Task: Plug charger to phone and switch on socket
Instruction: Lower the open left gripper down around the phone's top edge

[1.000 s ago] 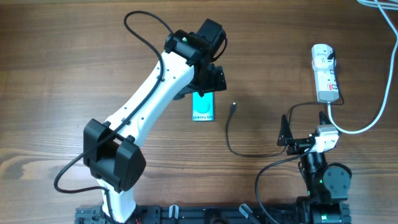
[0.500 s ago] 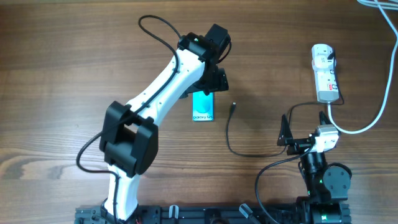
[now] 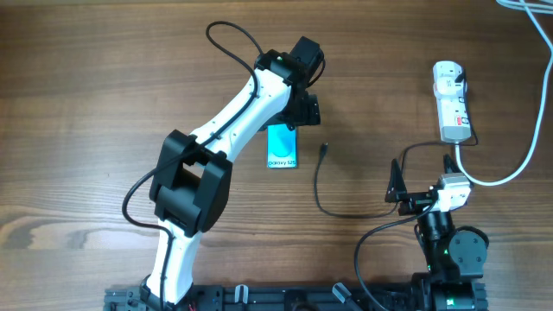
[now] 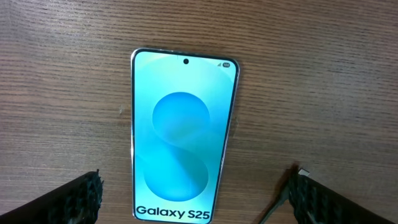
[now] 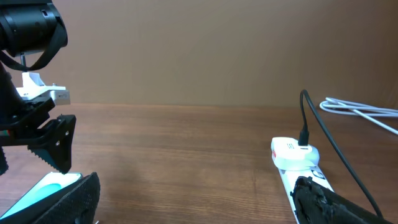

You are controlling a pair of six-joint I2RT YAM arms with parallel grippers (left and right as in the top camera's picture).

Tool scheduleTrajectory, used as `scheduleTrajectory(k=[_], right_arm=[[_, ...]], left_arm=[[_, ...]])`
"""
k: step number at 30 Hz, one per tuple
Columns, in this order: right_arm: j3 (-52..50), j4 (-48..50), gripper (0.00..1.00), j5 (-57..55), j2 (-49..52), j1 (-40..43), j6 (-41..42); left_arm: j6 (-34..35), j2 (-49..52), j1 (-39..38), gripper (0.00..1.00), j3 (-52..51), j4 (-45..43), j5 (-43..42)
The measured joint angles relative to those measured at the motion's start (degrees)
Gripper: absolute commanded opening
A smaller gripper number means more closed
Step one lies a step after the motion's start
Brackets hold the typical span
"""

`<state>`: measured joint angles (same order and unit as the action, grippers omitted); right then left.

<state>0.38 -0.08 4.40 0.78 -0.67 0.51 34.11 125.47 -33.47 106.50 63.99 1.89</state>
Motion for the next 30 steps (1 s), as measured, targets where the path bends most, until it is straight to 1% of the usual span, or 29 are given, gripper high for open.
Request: scheduleTrajectory(k=[10,17,30], right_arm=[[0.00,0.00,1.00,0.00,0.00,0.00,0.00],[0.00,0.00,1.00,0.00,0.00,0.00,-0.02],[0.00,0.00,1.00,0.00,0.00,0.00,0.00]], left_arm=[[-0.48,0.00,0.00,1.00,0.00,-0.46,0.00],[-3.85,0.00,0.00,1.00,0.00,-1.29,0.02],[-4.52,0.00,0.00,1.00,0.00,-1.49,0.02]])
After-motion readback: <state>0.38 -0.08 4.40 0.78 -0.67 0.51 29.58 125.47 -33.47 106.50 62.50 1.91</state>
